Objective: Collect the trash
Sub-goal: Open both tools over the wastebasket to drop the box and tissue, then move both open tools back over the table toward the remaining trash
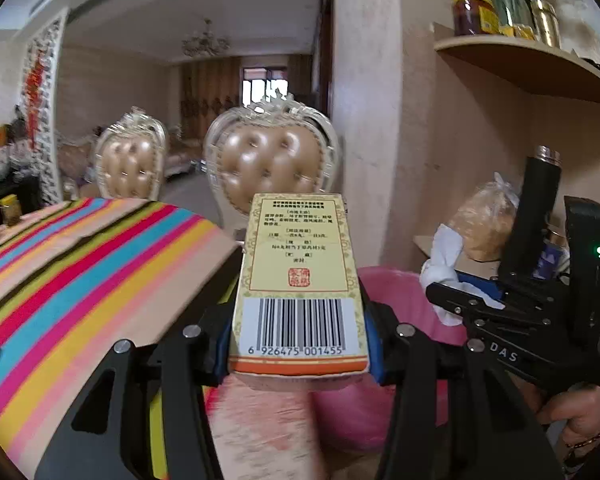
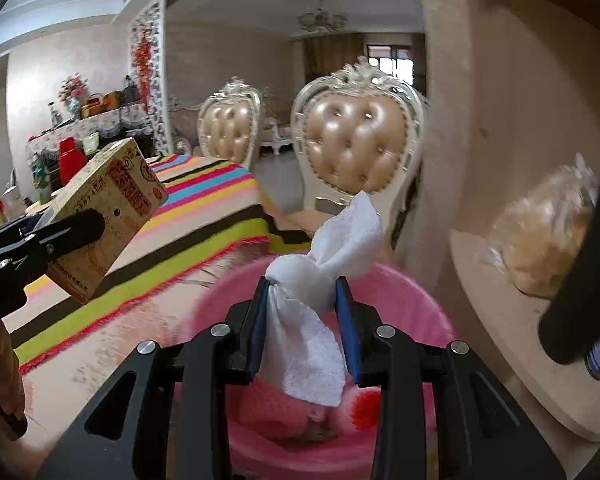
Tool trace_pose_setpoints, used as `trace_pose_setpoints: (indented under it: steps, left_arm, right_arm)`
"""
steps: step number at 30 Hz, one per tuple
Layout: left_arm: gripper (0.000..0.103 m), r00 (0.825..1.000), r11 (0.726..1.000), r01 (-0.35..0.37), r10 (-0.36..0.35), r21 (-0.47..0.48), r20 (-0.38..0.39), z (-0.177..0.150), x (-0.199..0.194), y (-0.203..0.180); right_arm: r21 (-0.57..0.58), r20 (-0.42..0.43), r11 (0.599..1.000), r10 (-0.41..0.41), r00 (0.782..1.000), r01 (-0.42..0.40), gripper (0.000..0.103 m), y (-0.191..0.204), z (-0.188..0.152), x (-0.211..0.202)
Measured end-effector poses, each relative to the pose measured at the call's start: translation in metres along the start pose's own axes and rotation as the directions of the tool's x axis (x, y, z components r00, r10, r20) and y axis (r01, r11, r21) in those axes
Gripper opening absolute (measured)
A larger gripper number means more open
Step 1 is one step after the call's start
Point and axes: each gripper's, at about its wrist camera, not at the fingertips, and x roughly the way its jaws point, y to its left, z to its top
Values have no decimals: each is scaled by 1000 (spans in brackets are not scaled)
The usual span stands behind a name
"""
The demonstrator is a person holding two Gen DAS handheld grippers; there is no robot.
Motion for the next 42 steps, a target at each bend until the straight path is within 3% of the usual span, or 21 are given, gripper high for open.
trace_pose_setpoints:
  steps: [8, 11, 12, 14, 18, 22, 29, 34, 37, 39, 40, 41, 42]
  left_arm:
    - [50, 997, 997, 79, -78, 17, -24, -3, 43, -35]
    - [54, 996, 997, 80, -80, 3, -42, -1, 52, -30]
    - [57, 996, 997, 79, -79, -10, -42, -2, 52, -24]
    - [65, 998, 998, 57, -58, -34, -38, -2, 53, -12]
    - [66, 999, 997, 35, -38, -68, -38, -7, 53, 12]
    - [64, 993, 991, 83, -91, -102, -77, -15, 67, 19]
    - [62, 991, 987, 120, -125, -106, -39, -13, 61, 16]
    - [62, 987, 982, 162, -160, -101, 26, 7, 50, 8]
    - [63, 980, 972, 198, -197, -128, 24, 13, 60, 1]
    - [70, 972, 960, 233, -236, -153, 3, 15, 72, -4]
    - [85, 968, 954, 246, -252, -173, -11, 16, 78, -6]
    - [91, 967, 951, 248, -255, -183, -10, 16, 81, -7]
    - [91, 967, 949, 247, -253, -194, -4, 17, 82, -6]
  right_arm:
    - [0, -26, 1000, -13, 1000, 13, 36, -31, -7, 16]
    - [9, -30, 1000, -7, 1000, 8, 42, -38, -4, 27]
    - [12, -32, 1000, -6, 999, 7, 46, -38, -2, 29]
    - [19, -28, 1000, -9, 1000, 10, 70, -38, 0, 32]
    - [21, -17, 1000, -20, 1000, 20, 70, -32, 1, 32]
    - [40, -12, 999, -24, 1000, 24, 70, -30, 2, 30]
    - [51, 16, 998, -27, 1000, 26, 71, -30, 3, 14]
    - [57, 25, 998, -41, 999, 40, 71, -32, 4, 5]
    - [70, 27, 996, -52, 998, 50, 71, -36, 2, 0]
    - [82, 27, 995, -56, 998, 54, 72, -39, -1, -6]
    - [85, 26, 995, -58, 998, 56, 73, -40, -2, -8]
    - [86, 25, 995, -61, 998, 59, 73, -41, -3, -10]
    - [87, 23, 994, -64, 998, 62, 73, -41, -4, -12]
